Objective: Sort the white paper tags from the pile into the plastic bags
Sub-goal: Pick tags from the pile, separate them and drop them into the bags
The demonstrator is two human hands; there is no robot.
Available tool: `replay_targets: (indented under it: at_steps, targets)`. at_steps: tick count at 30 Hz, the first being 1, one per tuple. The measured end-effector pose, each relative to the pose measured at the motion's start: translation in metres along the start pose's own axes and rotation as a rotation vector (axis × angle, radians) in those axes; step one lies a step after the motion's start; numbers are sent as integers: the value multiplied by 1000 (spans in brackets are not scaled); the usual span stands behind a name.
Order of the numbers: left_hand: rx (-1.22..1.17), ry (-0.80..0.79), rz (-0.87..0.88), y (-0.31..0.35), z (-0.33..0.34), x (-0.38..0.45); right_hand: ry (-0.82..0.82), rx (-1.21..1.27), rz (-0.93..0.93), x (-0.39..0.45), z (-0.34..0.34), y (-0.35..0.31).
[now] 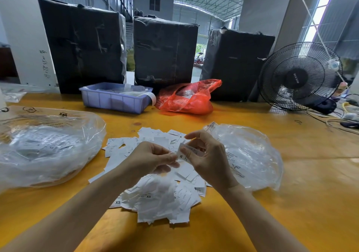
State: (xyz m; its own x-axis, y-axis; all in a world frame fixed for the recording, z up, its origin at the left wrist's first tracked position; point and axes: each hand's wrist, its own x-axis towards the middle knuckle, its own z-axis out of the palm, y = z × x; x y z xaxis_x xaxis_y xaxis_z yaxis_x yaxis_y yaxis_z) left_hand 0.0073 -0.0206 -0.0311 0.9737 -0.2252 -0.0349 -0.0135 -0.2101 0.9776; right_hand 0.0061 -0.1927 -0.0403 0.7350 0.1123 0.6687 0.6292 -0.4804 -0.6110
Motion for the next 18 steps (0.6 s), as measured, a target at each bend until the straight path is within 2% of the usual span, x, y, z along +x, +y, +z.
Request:
replay_targets:
  at_steps: [2, 6, 10, 15, 18]
  targets:
    - [-3, -2, 5, 0, 0, -1, -50, 12, 26, 0, 1, 0]
    - [-20, 26, 11, -1, 0, 1, -176, 124, 204, 2, -1, 3]
    - [-51, 59, 16, -3, 1, 3, -267, 122, 235, 2, -1, 0]
    - [-31, 38, -7, -5, 7, 2, -315, 210, 272, 2, -2, -2]
    - [-74, 80, -5, -4, 9, 2, -252, 157, 262, 2, -1, -2]
